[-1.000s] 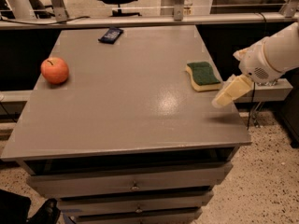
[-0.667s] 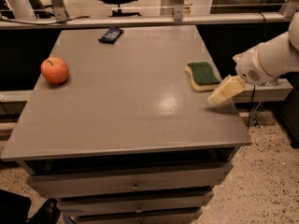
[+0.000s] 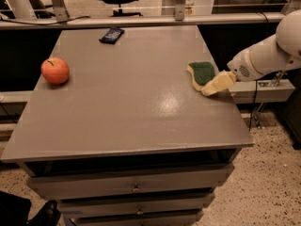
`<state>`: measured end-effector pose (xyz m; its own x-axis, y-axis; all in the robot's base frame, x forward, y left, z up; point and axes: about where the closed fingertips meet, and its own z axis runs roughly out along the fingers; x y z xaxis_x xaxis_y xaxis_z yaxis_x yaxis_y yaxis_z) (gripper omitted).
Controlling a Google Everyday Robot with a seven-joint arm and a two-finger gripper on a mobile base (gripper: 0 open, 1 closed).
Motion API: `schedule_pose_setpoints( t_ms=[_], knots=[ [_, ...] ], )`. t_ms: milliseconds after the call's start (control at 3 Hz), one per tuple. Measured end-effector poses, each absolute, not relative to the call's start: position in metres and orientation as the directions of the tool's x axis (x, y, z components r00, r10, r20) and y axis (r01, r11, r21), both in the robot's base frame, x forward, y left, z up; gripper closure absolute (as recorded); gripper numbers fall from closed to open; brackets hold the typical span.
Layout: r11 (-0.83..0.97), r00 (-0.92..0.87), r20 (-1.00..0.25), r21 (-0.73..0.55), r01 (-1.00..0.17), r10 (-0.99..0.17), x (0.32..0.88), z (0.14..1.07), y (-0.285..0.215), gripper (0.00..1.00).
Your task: Pick sponge
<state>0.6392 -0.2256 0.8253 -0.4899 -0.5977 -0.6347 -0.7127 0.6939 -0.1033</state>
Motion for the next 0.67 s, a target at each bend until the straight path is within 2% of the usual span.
schedule_pose_setpoints(
  t_ms=[667],
  knots=[
    [0.731,-0.561,-0.634,-0.009,-0.682,-0.532,0.6556,0.8237,-0.2135,0.65]
  ],
)
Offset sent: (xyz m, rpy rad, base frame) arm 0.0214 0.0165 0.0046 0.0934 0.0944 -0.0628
